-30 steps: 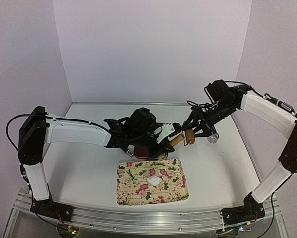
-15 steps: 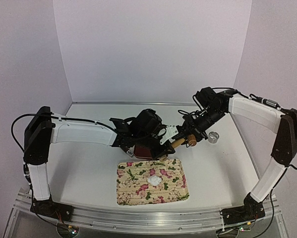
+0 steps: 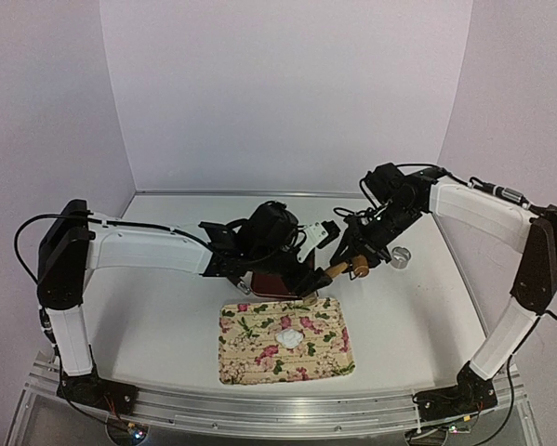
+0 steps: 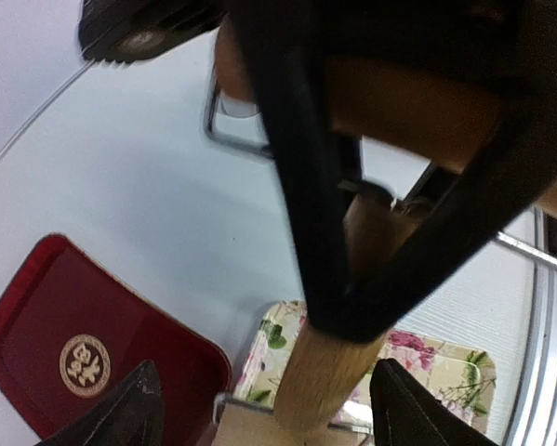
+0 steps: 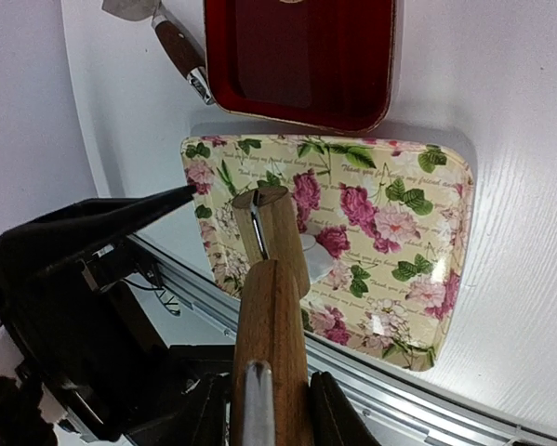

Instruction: Roll out the dumpling wrappers from the dough

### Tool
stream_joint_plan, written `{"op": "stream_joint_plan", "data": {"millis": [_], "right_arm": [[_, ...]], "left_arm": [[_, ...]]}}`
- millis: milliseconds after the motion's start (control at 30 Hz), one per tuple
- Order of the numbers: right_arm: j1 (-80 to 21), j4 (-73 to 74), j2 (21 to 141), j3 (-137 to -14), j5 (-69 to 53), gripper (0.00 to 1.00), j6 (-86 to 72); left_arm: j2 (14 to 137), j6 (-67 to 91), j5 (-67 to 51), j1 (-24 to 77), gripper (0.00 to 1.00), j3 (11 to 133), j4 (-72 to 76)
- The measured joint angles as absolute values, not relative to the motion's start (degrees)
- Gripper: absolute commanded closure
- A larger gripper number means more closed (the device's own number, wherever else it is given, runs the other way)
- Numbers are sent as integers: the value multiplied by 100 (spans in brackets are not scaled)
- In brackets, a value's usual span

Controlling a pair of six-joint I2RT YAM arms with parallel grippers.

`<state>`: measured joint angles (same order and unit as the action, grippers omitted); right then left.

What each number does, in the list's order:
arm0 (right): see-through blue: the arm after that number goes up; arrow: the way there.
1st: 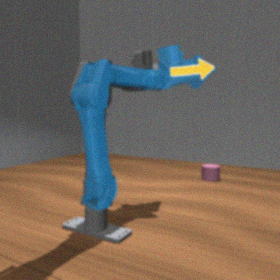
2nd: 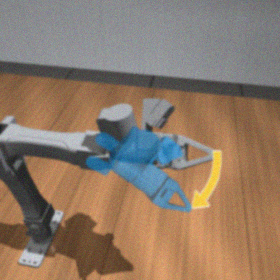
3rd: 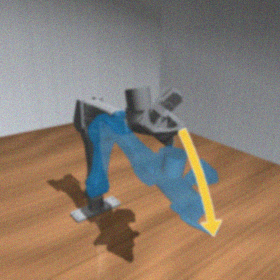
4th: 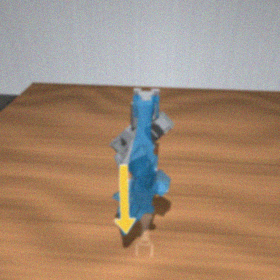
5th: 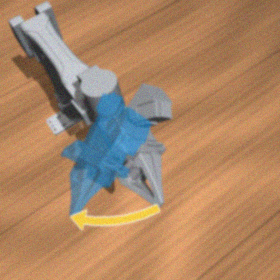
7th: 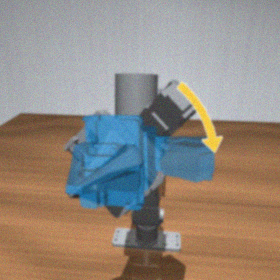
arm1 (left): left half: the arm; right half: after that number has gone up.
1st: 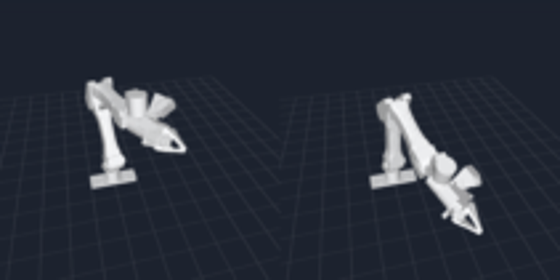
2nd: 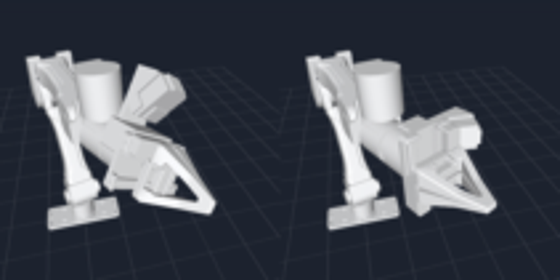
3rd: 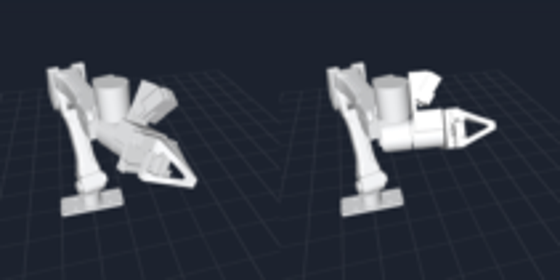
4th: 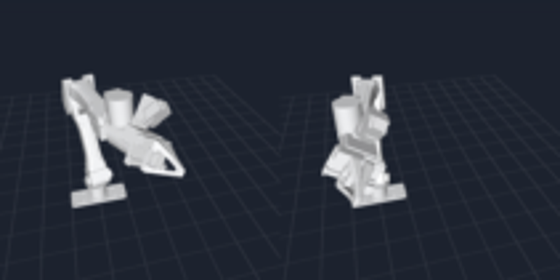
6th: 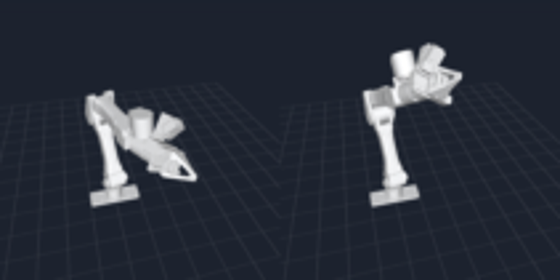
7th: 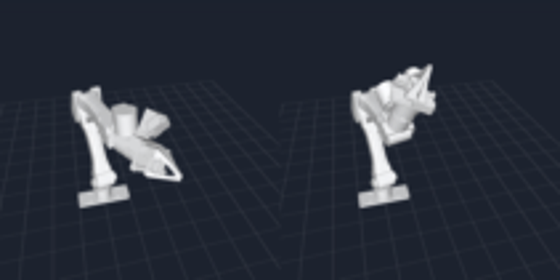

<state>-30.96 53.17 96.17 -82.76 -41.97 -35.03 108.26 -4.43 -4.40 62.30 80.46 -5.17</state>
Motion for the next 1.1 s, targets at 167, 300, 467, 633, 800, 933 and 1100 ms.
{"op": "stream_joint_plan", "data": {"millis": [167,300,467,633,800,933,1100], "right_arm": [[-3107,5361,9033,-8175,-3837,100,-3432],[-3105,5365,8439,-7930,-3714,100,-3281],[-3107,5434,7760,-7331,-3769,100,-3106],[-3214,5628,7451,-7133,-3792,100,-3251],[-3959,5675,7505,-7186,-3391,100,-3666],[-4723,5803,8047,-7717,-2831,100,-4097],[-5337,5755,8973,-8593,-2221,100,-4551]], "left_arm": [[9991,594,-432,6219,18,7245,-450],[9262,1650,-374,6218,17,6701,-744],[8690,3568,-279,6165,18,6389,-1881],[8340,5125,-368,6032,19,5666,-2791],[7572,5900,-592,5536,29,4759,-3272],[7150,5964,-894,4873,32,4360,-3245],[7636,5556,-1314,4709,36,4479,-3136]]}}
